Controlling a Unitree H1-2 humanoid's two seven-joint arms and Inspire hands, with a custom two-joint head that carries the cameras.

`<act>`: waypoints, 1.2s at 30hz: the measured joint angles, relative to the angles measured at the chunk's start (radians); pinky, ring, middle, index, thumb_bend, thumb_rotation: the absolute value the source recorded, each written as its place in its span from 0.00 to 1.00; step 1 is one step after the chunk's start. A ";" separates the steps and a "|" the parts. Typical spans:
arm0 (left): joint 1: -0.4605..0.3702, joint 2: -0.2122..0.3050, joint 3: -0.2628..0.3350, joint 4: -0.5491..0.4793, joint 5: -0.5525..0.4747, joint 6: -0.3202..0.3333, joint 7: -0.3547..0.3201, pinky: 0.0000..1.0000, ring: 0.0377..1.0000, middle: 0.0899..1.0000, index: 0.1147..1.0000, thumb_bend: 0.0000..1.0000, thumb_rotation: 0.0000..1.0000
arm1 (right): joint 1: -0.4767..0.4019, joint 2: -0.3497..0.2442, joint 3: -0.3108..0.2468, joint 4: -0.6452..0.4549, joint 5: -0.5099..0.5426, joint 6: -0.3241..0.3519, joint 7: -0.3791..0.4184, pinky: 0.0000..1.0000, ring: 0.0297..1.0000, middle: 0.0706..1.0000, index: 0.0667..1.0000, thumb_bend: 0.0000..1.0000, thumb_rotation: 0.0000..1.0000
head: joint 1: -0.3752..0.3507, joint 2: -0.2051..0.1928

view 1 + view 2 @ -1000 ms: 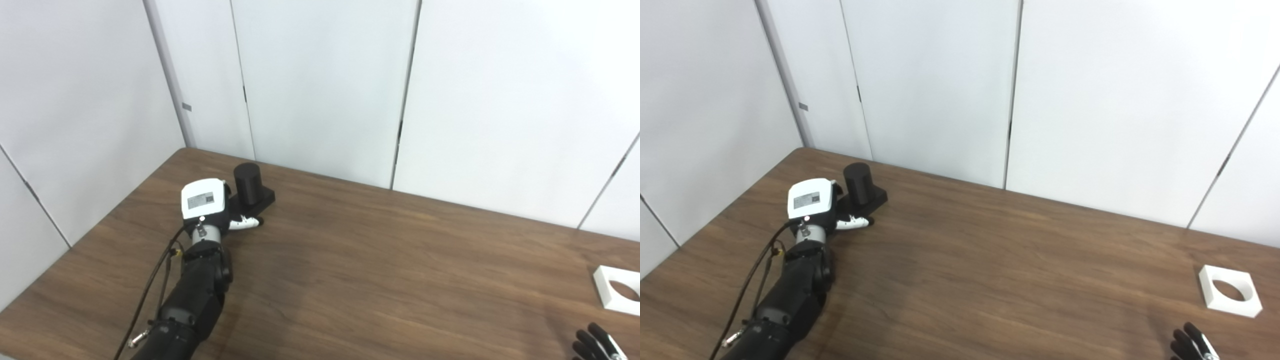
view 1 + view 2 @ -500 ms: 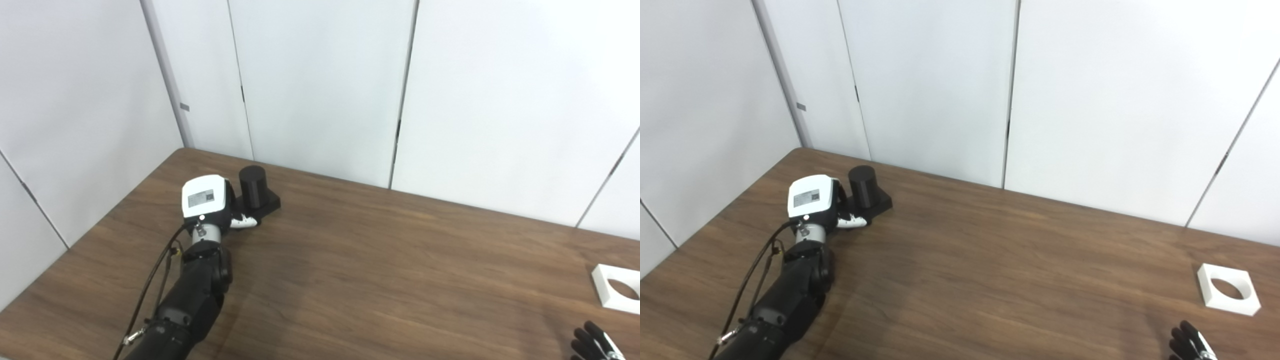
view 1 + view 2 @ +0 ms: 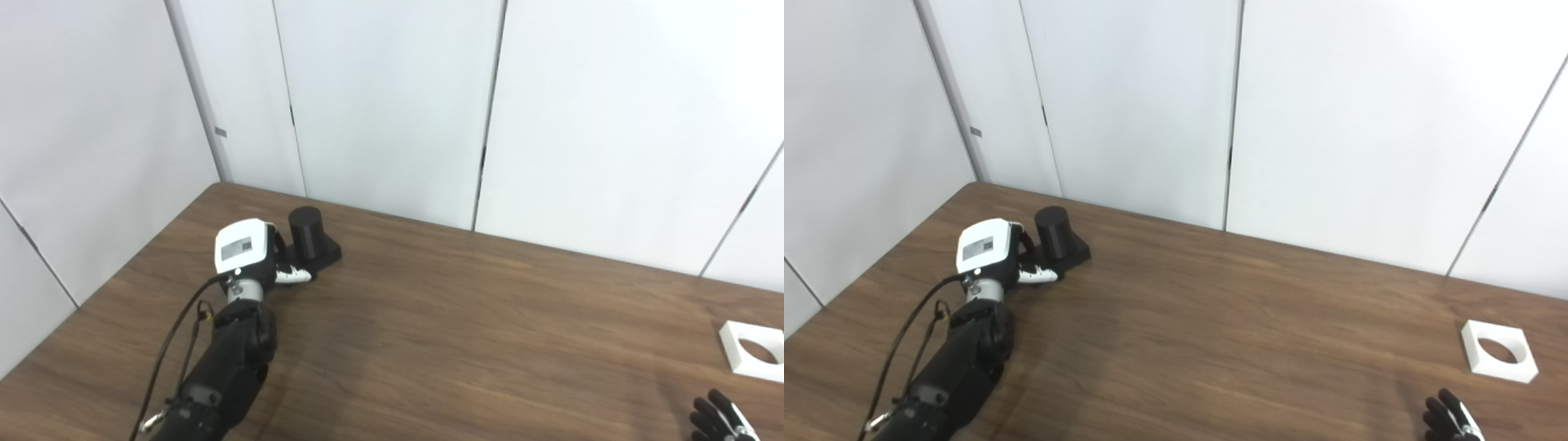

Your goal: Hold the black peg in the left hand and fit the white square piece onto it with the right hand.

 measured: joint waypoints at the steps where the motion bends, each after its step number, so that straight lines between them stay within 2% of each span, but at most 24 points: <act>1: 0.011 0.000 0.004 -0.027 -0.020 -0.001 -0.007 0.71 0.76 0.67 0.42 0.52 0.05 | 0.000 0.000 0.001 -0.002 -0.003 0.000 0.000 0.87 0.87 0.87 0.91 0.52 1.00 | -0.003 0.002; 6: 0.084 -0.014 0.009 -0.187 -0.078 -0.017 -0.025 0.67 0.75 0.66 0.42 0.51 0.06 | 0.000 0.000 0.006 -0.008 -0.025 0.015 -0.002 0.89 0.88 0.87 0.91 0.50 1.00 | -0.011 0.002; 12: 0.156 -0.055 -0.018 -0.417 -0.093 -0.034 -0.066 0.67 0.74 0.67 0.42 0.51 0.06 | 0.000 0.001 0.011 -0.030 -0.053 0.038 -0.007 0.85 0.87 0.87 0.90 0.46 1.00 | -0.021 0.008; 18: 0.198 -0.073 -0.045 -0.563 -0.072 -0.042 -0.110 0.66 0.75 0.68 0.42 0.51 0.06 | -0.001 0.002 0.017 -0.042 -0.070 0.045 -0.009 0.90 0.89 0.88 0.91 0.40 1.00 | -0.038 0.012; 22: 0.247 -0.084 -0.065 -0.631 -0.067 -0.081 -0.129 0.69 0.77 0.68 0.42 0.51 0.05 | -0.001 0.004 0.025 -0.054 -0.082 0.055 -0.019 0.90 0.89 0.87 0.91 0.32 1.00 | -0.067 0.024; 26: 0.299 -0.088 -0.091 -0.676 -0.051 -0.151 -0.144 0.68 0.76 0.69 0.42 0.51 0.05 | -0.001 0.005 0.036 -0.073 -0.094 0.071 -0.025 0.92 0.90 0.87 0.91 0.29 1.00 | -0.095 0.037; 30: 0.336 -0.087 -0.122 -0.738 0.018 -0.189 -0.188 0.66 0.77 0.70 0.42 0.51 0.06 | -0.003 0.005 0.049 -0.073 -0.121 0.073 -0.031 0.94 0.89 0.86 0.89 0.28 1.00 | -0.118 0.048; 33: 0.358 -0.084 -0.150 -0.775 0.082 -0.233 -0.212 0.73 0.77 0.70 0.42 0.51 0.06 | -0.003 0.006 0.053 -0.075 -0.129 0.076 -0.037 0.91 0.87 0.84 0.88 0.27 1.00 | -0.155 0.072; 36: 0.384 -0.083 -0.163 -0.795 0.126 -0.274 -0.231 0.74 0.77 0.70 0.42 0.51 0.06 | -0.004 0.006 0.054 -0.076 -0.139 0.077 -0.045 0.91 0.87 0.84 0.88 0.28 1.00 | -0.184 0.095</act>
